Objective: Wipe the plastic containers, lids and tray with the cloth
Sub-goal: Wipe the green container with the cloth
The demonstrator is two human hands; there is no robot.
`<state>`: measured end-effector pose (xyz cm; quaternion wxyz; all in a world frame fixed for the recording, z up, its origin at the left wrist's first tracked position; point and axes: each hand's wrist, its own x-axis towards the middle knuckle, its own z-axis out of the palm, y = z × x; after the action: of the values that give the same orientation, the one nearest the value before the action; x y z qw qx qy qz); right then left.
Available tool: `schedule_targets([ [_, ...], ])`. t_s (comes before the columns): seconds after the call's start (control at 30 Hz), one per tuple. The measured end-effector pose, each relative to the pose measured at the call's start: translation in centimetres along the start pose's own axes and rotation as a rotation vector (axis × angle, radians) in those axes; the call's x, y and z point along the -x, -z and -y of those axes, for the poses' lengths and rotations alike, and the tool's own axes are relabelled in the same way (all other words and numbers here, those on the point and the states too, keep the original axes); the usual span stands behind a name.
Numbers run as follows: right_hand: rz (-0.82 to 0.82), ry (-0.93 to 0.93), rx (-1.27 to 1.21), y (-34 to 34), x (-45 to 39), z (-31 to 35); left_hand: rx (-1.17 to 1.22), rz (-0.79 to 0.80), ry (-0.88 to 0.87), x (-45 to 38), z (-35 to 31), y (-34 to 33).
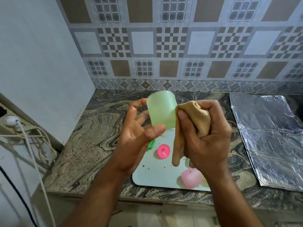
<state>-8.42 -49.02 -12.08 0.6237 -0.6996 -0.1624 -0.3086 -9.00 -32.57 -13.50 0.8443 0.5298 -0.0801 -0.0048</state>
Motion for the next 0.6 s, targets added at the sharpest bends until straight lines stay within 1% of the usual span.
schedule_targets([
  [0.07, 0.002, 0.005, 0.02, -0.1, 0.0, 0.0, 0.023, -0.031, 0.021, -0.2, -0.2, -0.3],
  [0.17, -0.01, -0.013, -0.029, -0.2, 0.0, 0.1, 0.05, -0.086, 0.087, -0.6, -0.1, -1.1],
  [0.27, -0.057, -0.093, -0.131, -0.5, -0.4, -0.1, 0.204, -0.102, 0.207, -0.7, 0.3, -1.7],
  [0.37, -0.064, -0.165, -0.193, -0.8, -0.4, -0.7, 0.39, -0.105, 0.296, -0.7, 0.7, -1.9],
  [0.47, -0.059, -0.256, -0.236, -1.2, 0.2, -1.7, 0.505, -0.101, 0.316, -0.7, 1.1, -2.2],
  [0.6, -0.121, -0.369, -0.273, -1.8, 1.1, -2.6, 0.527, -0.131, 0.312, -0.5, 1.6, -2.9],
])
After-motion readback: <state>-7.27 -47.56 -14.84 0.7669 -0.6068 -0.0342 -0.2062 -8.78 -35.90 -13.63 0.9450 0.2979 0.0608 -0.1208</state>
